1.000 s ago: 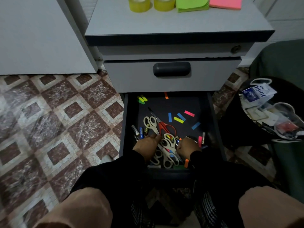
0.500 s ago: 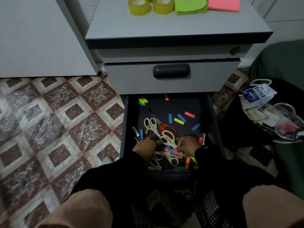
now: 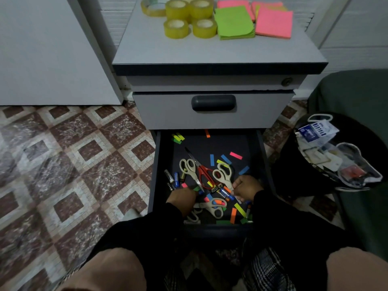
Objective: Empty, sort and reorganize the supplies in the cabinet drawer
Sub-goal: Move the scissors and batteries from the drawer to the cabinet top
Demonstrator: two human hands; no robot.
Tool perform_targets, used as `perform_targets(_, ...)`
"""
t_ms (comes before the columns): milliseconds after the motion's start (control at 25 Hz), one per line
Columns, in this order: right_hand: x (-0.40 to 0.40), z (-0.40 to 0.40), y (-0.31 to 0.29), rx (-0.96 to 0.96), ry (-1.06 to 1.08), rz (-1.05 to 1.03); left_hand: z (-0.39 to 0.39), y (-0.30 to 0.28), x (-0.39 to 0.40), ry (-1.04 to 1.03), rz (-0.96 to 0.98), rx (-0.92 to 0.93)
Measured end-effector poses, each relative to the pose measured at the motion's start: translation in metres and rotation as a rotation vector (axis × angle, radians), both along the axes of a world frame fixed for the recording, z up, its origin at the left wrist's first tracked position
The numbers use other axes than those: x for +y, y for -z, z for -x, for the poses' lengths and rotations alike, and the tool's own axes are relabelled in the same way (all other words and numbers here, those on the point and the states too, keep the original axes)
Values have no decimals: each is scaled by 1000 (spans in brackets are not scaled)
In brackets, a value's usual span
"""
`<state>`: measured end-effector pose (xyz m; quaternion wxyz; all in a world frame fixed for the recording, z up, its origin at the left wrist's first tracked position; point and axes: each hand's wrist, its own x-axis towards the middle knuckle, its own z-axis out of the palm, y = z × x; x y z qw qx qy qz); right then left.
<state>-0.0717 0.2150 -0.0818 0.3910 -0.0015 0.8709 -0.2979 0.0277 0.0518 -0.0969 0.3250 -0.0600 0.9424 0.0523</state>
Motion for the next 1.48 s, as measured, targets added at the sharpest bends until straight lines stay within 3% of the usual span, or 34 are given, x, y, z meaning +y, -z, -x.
perform_targets(120, -2, -4, -11, -31, -19, -3, -2, 1, -3, -68, -19, -49)
perform_targets(280, -3, -7, -33, -44, 90, 184, -6, -24, -10, -137, -52, -76)
perform_targets(560, 0, -23, -99, 130, 90, 260, -33, -96, -43, -382, -205, 115)
perform_targets(1080, -67, -39, -240, 179, -76, 524, -78, -252, -110, -800, -678, 461)
perform_targets(1240, -88, -31, -268, 190, -89, 578, -70, -282, -129, -849, -720, 539)
perform_targets(1480, -137, -4, -285, 229, -40, 579, -39, -304, -151, -979, -963, 617)
